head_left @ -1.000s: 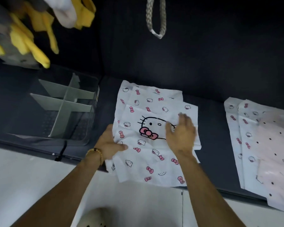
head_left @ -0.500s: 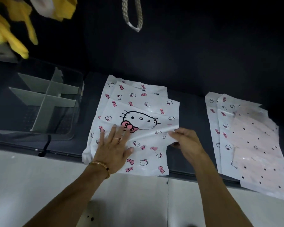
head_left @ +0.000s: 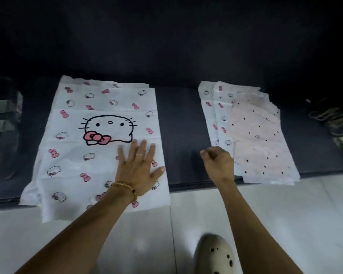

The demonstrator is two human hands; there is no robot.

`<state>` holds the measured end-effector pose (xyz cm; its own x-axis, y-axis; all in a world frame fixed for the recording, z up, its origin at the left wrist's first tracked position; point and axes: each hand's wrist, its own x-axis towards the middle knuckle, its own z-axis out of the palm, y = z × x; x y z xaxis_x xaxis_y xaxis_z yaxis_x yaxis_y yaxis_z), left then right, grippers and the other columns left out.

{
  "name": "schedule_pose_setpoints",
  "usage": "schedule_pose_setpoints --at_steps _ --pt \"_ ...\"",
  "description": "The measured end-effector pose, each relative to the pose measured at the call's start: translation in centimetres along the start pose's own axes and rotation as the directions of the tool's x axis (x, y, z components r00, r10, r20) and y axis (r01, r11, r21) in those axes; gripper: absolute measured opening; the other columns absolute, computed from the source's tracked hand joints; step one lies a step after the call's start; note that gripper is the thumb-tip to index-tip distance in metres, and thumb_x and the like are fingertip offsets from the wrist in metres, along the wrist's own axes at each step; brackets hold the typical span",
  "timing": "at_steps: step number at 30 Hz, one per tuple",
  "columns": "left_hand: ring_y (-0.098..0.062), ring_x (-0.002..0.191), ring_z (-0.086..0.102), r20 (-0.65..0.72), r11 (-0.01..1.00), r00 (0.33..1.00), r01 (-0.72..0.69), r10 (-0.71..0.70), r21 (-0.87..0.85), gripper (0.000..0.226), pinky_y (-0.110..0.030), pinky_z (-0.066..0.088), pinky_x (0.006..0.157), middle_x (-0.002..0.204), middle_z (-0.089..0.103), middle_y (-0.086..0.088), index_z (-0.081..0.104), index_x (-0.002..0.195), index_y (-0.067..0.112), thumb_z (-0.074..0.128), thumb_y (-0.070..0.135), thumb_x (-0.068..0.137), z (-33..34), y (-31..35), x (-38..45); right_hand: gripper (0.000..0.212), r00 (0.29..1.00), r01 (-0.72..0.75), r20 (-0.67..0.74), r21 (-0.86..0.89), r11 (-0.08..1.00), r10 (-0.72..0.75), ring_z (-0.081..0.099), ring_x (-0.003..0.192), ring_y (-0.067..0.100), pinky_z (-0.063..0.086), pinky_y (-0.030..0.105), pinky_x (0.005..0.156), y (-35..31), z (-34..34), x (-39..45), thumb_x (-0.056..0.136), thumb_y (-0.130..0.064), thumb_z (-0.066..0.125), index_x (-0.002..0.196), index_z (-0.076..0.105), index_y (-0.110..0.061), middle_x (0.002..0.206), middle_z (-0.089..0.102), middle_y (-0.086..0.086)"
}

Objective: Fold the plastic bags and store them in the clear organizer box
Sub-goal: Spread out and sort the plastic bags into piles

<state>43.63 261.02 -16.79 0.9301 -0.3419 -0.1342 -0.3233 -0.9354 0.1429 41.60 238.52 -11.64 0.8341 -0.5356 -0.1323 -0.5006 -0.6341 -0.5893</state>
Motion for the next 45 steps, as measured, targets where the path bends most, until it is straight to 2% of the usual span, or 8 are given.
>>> schedule_pose_setpoints --at_steps 6,16,22,26,30,35,40,45 --pt "-0.04 0.144 -0.005 0.054 0.994 0.998 0.022 -0.028 0.111 0.102 -0.066 0.001 0.108 0.158 -0.001 -0.014 0.0 0.151 0.024 -0.011 0.084 0.069 1.6 2.2 1.6 0.078 0.98 -0.195 -0.107 -0.354 0.915 0.167 0.015 0.144 0.03 0.022 0.049 0.112 7.7 -5.0 5.4 0.09 -0.055 0.05 0.147 0.023 -0.009 0.156 0.019 0.013" --pt "-0.035 0.122 0.047 -0.167 0.953 0.983 0.018 -0.072 -0.301 0.064 -0.049 0.041 0.097 0.132 0.051 -0.015 0.052 0.126 0.01 0.026 0.058 0.091 -2.2 8.5 3.1 0.021 0.959 0.253 -0.023 -0.376 0.891 -0.282 0.055 0.103 0.035 0.046 0.038 0.084 8.8 -4.9 3.1 0.095 -0.017 0.052 0.107 0.069 -0.012 0.117 0.064 0.008" --pt "-0.024 0.102 0.061 0.37 0.363 0.902 0.428 -0.221 -0.828 0.059 -0.036 0.05 0.092 0.11 0.063 -0.004 0.053 0.125 0.01 0.062 0.05 0.083 -3.1 13.7 6.9 0.03 0.816 0.571 0.207 -0.157 0.806 -0.539 0.059 0.086 0.025 0.051 0.035 0.076 7.0 -3.6 -0.8 0.092 -0.036 0.053 0.089 0.07 -0.011 0.093 0.069 0.004" --pt "-0.021 0.098 0.06 0.334 0.483 0.902 0.43 -0.275 -0.763 0.047 -0.022 0.046 0.082 0.111 0.064 -0.008 0.057 0.121 0.012 0.073 0.016 0.077 -2.3 14.7 7.5 0.041 0.94 0.309 -0.125 -0.084 0.947 -0.317 0.054 0.101 0.023 0.046 0.032 0.079 7.2 -5.0 2.7 0.085 -0.048 0.059 0.109 0.064 -0.015 0.101 0.063 0.003" --pt "-0.012 0.08 0.063 0.253 0.493 0.923 0.371 -0.291 -0.787 0.016 -0.012 0.044 0.063 0.088 0.069 -0.001 0.07 0.095 0.014 0.071 0.01 0.08 -1.7 14.5 6.8 0.08 0.989 0.148 0.062 -0.312 0.939 -0.135 0.028 0.136 0.028 0.032 0.042 0.105 8.7 -6.1 8.8 0.08 -0.054 0.065 0.143 0.035 -0.015 0.149 0.034 0.009" --pt "-0.005 0.073 0.059 0.218 0.46 0.907 0.376 -0.36 -0.804 0.026 -0.018 0.048 0.074 0.079 0.066 0.005 0.062 0.093 0.023 0.074 0.01 0.075 -1.9 14.6 6.2 0.026 0.962 0.263 0.179 -0.416 0.871 -0.205 0.049 0.116 0.031 0.045 0.033 0.087 9.3 -6.7 12.3 0.092 -0.028 0.054 0.112 0.067 -0.017 0.12 0.058 0.008" --pt "-0.013 0.074 0.063 0.32 0.303 0.881 0.428 -0.348 -0.851 0.036 -0.028 0.055 0.069 0.08 0.065 0.0 0.057 0.101 0.02 0.072 0.003 0.073 -2.1 14.0 5.4 0.027 0.958 0.19 0.196 0.119 0.975 -0.211 0.049 0.064 0.01 0.038 0.013 0.056 7.8 -10.2 11.9 0.096 -0.012 0.051 0.077 0.068 -0.023 0.063 0.055 -0.009" --pt "-0.028 0.071 0.065 0.469 0.065 0.837 0.504 -0.282 -0.861 0.019 -0.041 0.058 0.073 0.076 0.068 -0.012 0.067 0.087 -0.001 0.068 -0.013 0.072 -3.0 12.5 2.9 0.017 0.91 0.144 0.327 0.329 0.933 -0.256 0.057 0.074 -0.012 0.04 0.001 0.069 7.5 -10.9 6.4 0.094 -0.006 0.056 0.102 0.071 -0.01 0.104 0.065 0.0"
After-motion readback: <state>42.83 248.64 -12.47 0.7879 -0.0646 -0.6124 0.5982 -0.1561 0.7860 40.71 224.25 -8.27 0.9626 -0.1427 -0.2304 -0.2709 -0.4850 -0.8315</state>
